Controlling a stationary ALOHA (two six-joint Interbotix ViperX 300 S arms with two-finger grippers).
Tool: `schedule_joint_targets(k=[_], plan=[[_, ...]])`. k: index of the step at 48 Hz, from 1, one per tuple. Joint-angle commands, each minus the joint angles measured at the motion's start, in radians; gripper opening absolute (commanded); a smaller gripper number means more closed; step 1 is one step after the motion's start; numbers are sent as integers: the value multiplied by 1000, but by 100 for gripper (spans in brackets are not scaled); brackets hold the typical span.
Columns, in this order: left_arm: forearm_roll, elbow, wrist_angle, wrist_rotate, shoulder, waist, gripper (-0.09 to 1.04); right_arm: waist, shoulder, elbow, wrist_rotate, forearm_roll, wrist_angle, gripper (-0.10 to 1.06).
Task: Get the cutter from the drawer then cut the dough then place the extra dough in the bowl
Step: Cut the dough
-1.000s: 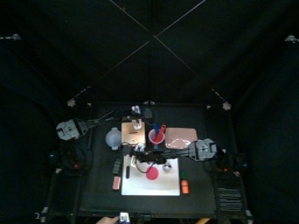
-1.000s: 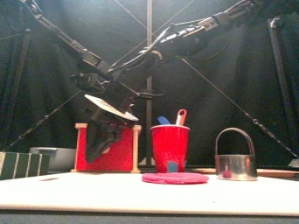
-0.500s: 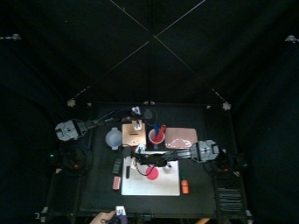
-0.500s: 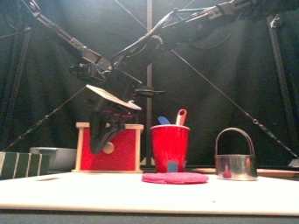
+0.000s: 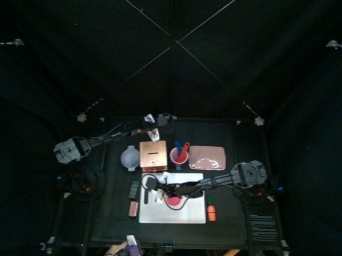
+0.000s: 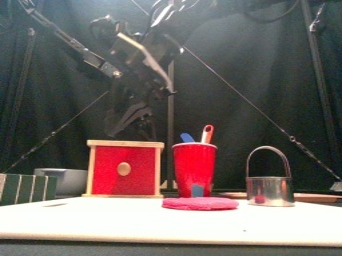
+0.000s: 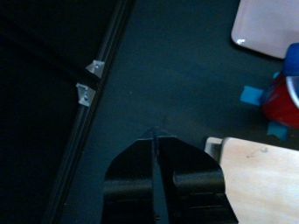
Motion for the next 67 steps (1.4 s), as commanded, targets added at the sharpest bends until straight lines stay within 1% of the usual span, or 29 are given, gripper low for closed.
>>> schedule_joint_targets(k=[1,4,11,14,18,23,27,30,38,45,52,60,63,67], plan=[[-23,55,-109,2,-74,-48,40,12,-120,83,0,-2,2,32],[-43,112,-183,2,-106,-84,40,20,-163,130,5,5,2,38],[-107,218,-318,3,-169,-179,40,35,-265,222,3,55,11,54],[-127,265,-402,6,-195,-242,40,37,-298,259,3,74,17,62],[-129,327,-526,9,-229,-314,41,43,-321,298,2,80,21,71],[-117,397,-669,9,-268,-397,41,51,-342,336,2,87,23,86],[-117,443,-744,9,-293,-446,43,58,-356,348,2,91,34,99],[-121,476,-788,5,-304,-480,45,63,-359,353,3,98,58,104],[-163,531,-881,2,-311,-591,56,66,-345,371,-2,149,163,104],[-235,574,-962,3,-310,-667,58,72,-314,393,-3,163,153,104],[-284,600,-997,3,-310,-689,58,67,-295,414,-3,167,129,104],[-319,609,-997,2,-305,-721,58,71,-273,436,-5,181,101,103],[-348,618,-997,2,-298,-721,58,72,-273,433,-5,193,58,99],[-371,620,-996,2,-293,-723,58,66,-265,434,-9,196,40,92]])
